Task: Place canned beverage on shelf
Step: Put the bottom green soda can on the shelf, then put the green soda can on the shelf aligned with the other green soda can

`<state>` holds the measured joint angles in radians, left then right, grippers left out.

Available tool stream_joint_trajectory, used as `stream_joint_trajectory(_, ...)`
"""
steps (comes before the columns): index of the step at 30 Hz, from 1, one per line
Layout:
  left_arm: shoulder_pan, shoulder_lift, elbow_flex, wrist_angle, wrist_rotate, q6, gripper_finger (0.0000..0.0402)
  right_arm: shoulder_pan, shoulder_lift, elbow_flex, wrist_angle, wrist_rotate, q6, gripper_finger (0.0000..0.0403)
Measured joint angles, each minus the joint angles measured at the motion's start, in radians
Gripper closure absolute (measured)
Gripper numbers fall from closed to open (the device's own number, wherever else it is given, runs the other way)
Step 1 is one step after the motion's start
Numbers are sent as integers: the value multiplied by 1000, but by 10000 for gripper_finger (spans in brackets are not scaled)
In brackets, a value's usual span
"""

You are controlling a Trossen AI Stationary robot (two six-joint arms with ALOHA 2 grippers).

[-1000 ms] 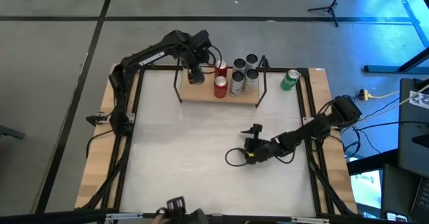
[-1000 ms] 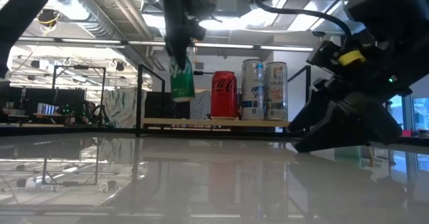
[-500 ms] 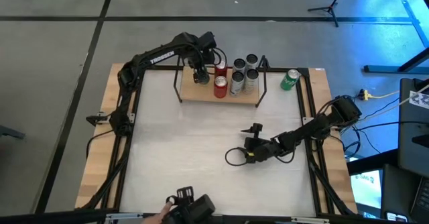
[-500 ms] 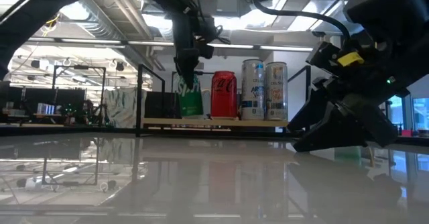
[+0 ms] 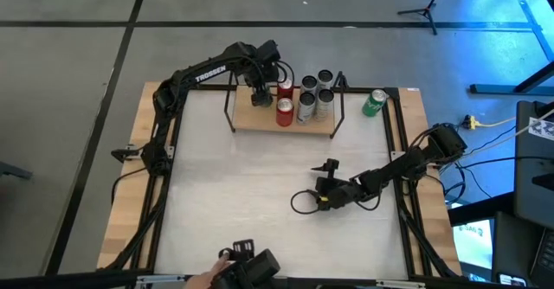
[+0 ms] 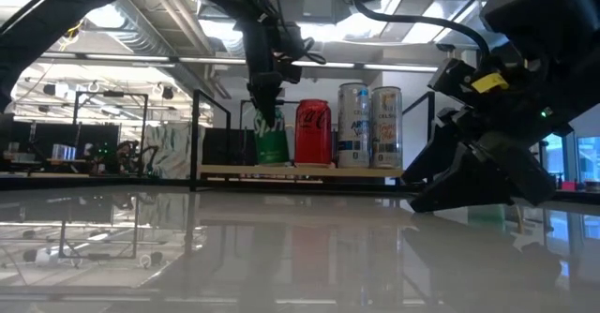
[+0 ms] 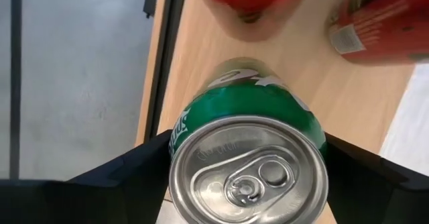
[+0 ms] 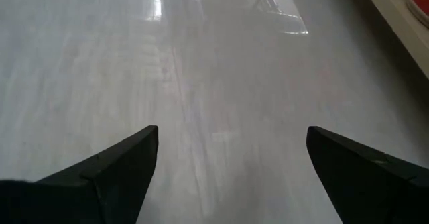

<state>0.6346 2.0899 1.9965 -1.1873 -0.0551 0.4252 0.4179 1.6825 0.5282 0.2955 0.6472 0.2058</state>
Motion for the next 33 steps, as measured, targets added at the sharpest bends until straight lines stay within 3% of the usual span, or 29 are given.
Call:
stream_joint_trajectory(16, 0, 1, -1, 0, 15, 25, 74, 0, 0, 0, 0, -7, 2, 26)
stream_joint_trajectory(26, -12, 1, -1, 3, -42, 51, 14, 0, 0, 0, 0, -7, 2, 26)
stream_joint_trajectory(33, -37, -36, -2, -4, -39, 48, 5, 0, 0, -1, 0, -7, 2, 26)
